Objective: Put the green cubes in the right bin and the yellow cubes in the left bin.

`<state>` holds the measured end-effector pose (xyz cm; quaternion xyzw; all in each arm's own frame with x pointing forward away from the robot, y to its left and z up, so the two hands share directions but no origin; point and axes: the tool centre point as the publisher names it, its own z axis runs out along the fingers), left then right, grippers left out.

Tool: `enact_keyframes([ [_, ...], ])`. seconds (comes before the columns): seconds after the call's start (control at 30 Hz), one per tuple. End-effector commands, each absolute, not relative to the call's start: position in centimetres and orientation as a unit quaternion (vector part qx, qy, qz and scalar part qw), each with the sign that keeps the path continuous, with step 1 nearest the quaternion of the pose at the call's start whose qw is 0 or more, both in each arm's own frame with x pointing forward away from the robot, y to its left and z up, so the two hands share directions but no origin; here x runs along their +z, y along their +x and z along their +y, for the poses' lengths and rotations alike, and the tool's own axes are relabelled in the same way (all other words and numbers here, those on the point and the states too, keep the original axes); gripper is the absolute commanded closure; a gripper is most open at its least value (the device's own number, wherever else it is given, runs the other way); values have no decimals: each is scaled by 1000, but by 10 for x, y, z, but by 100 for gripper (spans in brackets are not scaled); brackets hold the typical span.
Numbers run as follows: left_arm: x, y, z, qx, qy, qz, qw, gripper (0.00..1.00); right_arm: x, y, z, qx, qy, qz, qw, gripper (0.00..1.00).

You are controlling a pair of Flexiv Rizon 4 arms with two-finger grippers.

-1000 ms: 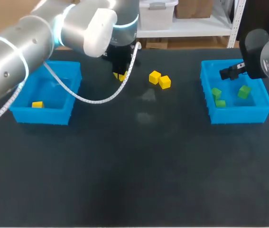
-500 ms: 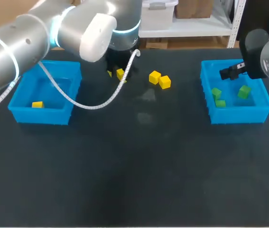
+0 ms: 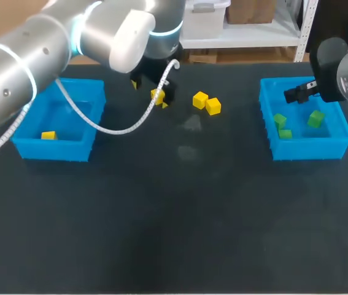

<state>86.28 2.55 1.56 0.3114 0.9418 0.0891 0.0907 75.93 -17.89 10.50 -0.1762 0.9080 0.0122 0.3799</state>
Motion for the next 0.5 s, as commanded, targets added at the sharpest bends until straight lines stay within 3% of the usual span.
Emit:
enact_keyframes([
  [0.03,12,886,22,85,316,943,53,0,103,759,-179,12,-176,907,383,0],
  [0.5,6,887,5,90,383,919,29,0,103,759,-179,12,-176,907,383,0],
])
